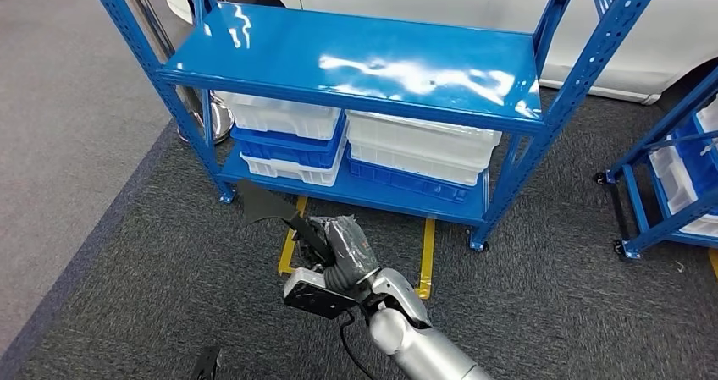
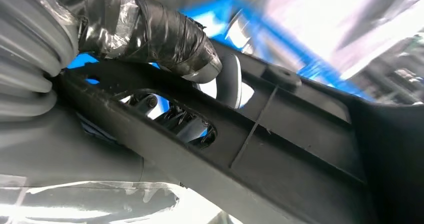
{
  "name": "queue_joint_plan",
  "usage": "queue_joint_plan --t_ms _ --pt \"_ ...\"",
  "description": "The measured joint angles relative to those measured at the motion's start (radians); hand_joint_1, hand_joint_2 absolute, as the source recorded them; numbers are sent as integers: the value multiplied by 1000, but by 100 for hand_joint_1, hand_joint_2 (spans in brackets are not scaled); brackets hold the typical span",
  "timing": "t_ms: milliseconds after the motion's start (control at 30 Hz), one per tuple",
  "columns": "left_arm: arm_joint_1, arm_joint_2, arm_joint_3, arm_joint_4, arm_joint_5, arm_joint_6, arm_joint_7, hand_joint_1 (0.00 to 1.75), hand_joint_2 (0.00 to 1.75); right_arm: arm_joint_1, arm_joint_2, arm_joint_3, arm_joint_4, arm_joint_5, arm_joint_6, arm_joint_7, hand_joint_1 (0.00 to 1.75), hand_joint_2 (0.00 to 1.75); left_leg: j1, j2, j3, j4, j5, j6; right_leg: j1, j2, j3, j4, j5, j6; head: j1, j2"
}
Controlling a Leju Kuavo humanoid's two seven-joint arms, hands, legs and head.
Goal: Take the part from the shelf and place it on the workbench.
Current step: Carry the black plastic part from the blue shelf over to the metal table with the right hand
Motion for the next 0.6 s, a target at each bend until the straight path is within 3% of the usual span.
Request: queue_joint_plan --t_ms 33,67,133,167,200,233,267,333,400,433,500,533,600 --pt "30 6 -3 0 -5 -21 -24 0 175 31 -28 -11 -37 -41 33 -16 173 175 2 3 -2 -7 10 8 -1 2 -2 7 -19 7 0 0" --pt "58 13 -5 0 -7 -34 -35 0 175 59 -52 -23 -65 -69 61 -29 173 175 4 7 -9 -12 22 17 -1 3 -10 32 -56 13 1 0" --pt "97 22 -12 0 -11 -44 -37 0 175 97 -86 -45 -103 -98 96 -39 173 175 4 10 -37 -8 42 29 -5 5 -42 145 -162 23 1 0" --pt "108 26 -15 0 -12 -45 -36 0 175 109 -95 -53 -118 -102 104 -40 173 175 3 11 -54 -3 51 32 -6 5 -57 213 -200 26 0 0" --pt "113 29 -17 0 -14 -45 -34 0 175 119 -102 -57 -131 -104 109 -41 173 175 3 11 -71 1 60 32 -8 5 -63 267 -214 29 0 0" --pt "114 31 -20 0 -15 -45 -33 0 175 125 -107 -60 -141 -104 112 -41 173 175 3 10 -87 6 68 31 -9 5 -54 291 -205 31 0 0" --pt "114 32 -21 0 -16 -46 -32 0 175 130 -110 -61 -149 -105 113 -41 173 175 2 9 -101 12 74 29 -10 5 -26 279 -181 30 0 0" --pt "115 32 -23 0 -18 -46 -29 0 175 136 -116 -67 -165 -110 121 -41 173 175 2 8 -124 23 84 22 -9 6 74 163 -147 23 0 0" --pt "116 32 -25 0 -22 -47 -25 0 175 137 -119 -73 -179 -125 144 -43 173 175 2 9 -137 30 95 12 -2 6 157 39 -158 14 0 0" --pt "116 32 -26 0 -24 -48 -23 0 175 138 -121 -75 -185 -139 163 -45 173 175 3 10 -140 29 103 5 2 7 171 9 -165 10 0 0" --pt "118 34 -29 0 -30 -48 -19 0 175 143 -125 -77 -194 -176 211 -54 173 175 6 8 -145 25 114 -8 3 4 172 -15 -155 3 1 0" --pt "119 35 -30 0 -34 -48 -17 0 175 147 -126 -79 -198 -197 238 -59 173 175 7 6 -151 31 102 -12 1 1 169 -24 -145 -5 0 0" --pt "121 38 -34 0 -40 -48 -14 0 175 154 -127 -82 -205 -230 278 -66 173 175 8 1 -173 95 28 -20 -5 -4 156 -37 -125 -21 -1 0"
